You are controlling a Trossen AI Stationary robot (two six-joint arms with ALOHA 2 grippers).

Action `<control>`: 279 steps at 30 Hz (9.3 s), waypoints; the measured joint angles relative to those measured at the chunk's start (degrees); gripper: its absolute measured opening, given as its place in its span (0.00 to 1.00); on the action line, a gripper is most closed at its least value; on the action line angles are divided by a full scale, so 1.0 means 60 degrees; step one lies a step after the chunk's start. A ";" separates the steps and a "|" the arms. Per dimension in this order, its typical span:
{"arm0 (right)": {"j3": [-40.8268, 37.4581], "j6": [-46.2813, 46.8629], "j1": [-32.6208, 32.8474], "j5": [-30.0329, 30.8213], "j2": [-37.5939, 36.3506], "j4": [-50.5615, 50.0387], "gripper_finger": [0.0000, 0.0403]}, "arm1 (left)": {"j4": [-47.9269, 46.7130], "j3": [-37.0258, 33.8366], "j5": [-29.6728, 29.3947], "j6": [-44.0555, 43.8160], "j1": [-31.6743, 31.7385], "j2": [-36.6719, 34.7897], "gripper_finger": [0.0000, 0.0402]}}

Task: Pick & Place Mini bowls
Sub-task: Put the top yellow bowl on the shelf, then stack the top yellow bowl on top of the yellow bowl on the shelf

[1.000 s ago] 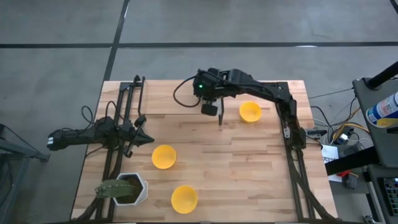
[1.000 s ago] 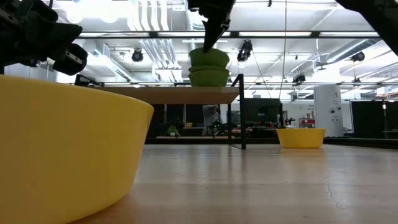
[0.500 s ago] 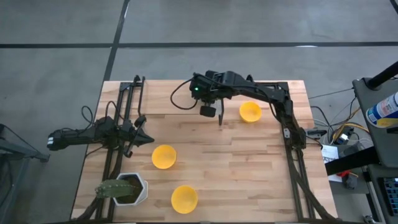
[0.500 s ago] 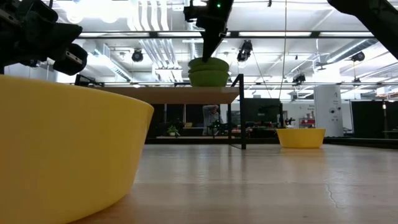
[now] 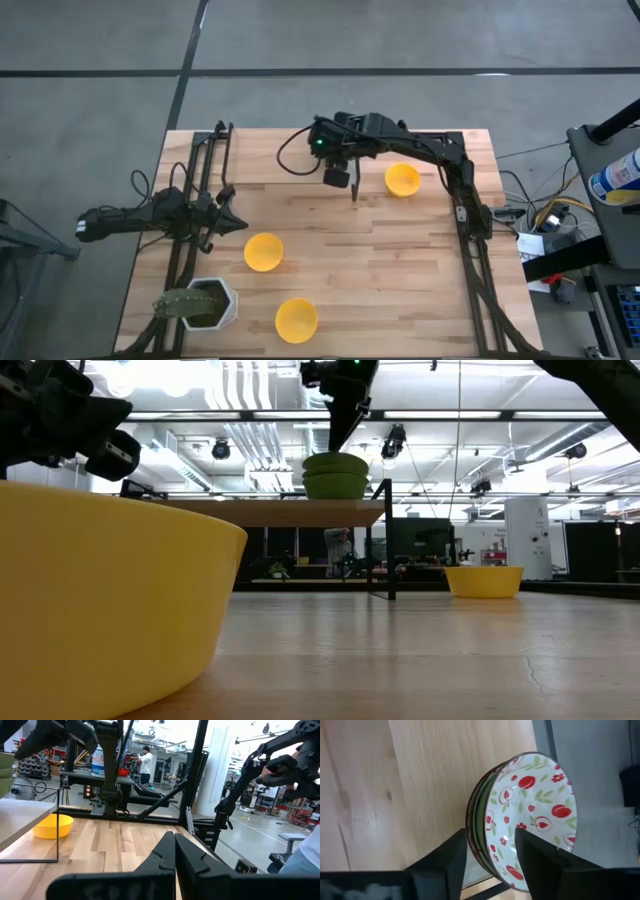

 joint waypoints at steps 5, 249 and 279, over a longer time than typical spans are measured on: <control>0.0000 0.0180 0.0063 0.0001 -0.0397 -0.0007 0.45 | -0.0001 0.0000 -0.0003 0.0000 0.0000 0.0000 0.00; -0.0018 0.1281 0.4317 -0.1548 -0.1993 0.1530 0.56 | -1.0912 1.1191 0.0762 -0.9834 0.7210 1.1121 0.00; -0.0018 0.1470 0.4317 -0.1570 -0.1978 0.1504 0.56 | -1.3920 1.4440 0.0101 -0.7353 0.7318 1.4422 0.20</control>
